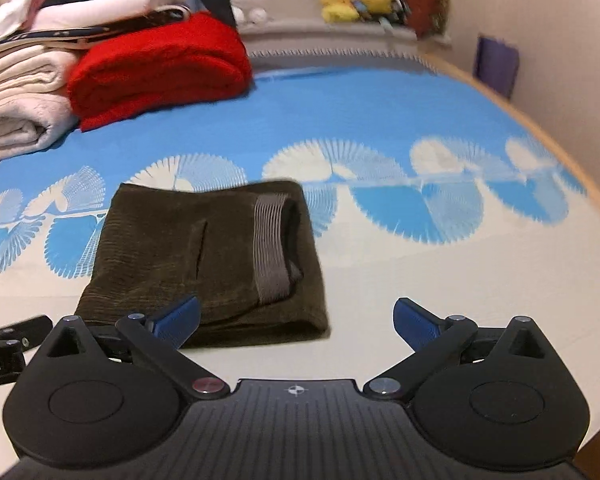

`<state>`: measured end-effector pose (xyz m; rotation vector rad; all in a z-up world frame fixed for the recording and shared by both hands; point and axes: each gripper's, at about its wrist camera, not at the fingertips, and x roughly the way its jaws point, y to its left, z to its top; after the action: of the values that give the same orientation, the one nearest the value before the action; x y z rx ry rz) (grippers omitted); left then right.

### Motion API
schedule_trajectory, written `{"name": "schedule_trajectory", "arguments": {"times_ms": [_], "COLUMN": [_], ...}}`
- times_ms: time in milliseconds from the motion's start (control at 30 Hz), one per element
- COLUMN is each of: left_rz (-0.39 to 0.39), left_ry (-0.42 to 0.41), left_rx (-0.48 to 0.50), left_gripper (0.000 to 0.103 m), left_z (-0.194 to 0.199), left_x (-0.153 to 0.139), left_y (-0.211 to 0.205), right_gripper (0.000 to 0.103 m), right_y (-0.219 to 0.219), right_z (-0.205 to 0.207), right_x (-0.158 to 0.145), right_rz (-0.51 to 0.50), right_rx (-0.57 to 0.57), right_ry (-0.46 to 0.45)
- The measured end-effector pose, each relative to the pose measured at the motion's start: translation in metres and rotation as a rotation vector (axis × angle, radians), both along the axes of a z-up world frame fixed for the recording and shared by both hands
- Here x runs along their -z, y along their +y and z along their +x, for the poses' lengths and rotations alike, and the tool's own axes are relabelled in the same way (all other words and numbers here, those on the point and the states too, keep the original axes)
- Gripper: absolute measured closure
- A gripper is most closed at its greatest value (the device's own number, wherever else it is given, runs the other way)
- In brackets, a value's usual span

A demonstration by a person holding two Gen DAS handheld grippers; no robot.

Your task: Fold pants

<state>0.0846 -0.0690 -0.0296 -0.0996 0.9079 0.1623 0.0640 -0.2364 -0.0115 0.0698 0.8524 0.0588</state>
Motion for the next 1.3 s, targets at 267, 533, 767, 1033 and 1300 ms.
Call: {"name": "schedule_trajectory", "arguments": {"times_ms": [267,533,767,1033,1300], "left_rz": [0.012,0.012,0.018,0.019,0.020], "left_ry": [0.008,0.014,0.014,0.015,0.017], "left_rx": [-0.003,0.001,0.013,0.019,0.021], "left_gripper": [0.000,0.000,0.000,0.000,0.000], "left_z": [0.006,0.008,0.007,0.007,0.007], "left_x": [0.005,0.007,0.007,0.007,0.007], "left_y": [0.002,0.004,0.001,-0.002,-0.004], "right_gripper": [0.001,0.001,0.001,0.001,0.001], "right_y": [0.027,0.029,0.032,0.032,0.032], "right_z": [-0.002,0.005,0.004,0.004,0.004], "right_x": [0.009,0.013,0.014,0.013,0.013], "right_rz": [-0.047,-0.042,-0.056,-0.058,-0.064], "right_rx": [-0.074,-0.072,-0.096,-0.096,-0.098], "right_ry": [0.012,0.032,0.030,0.029,0.031]}}
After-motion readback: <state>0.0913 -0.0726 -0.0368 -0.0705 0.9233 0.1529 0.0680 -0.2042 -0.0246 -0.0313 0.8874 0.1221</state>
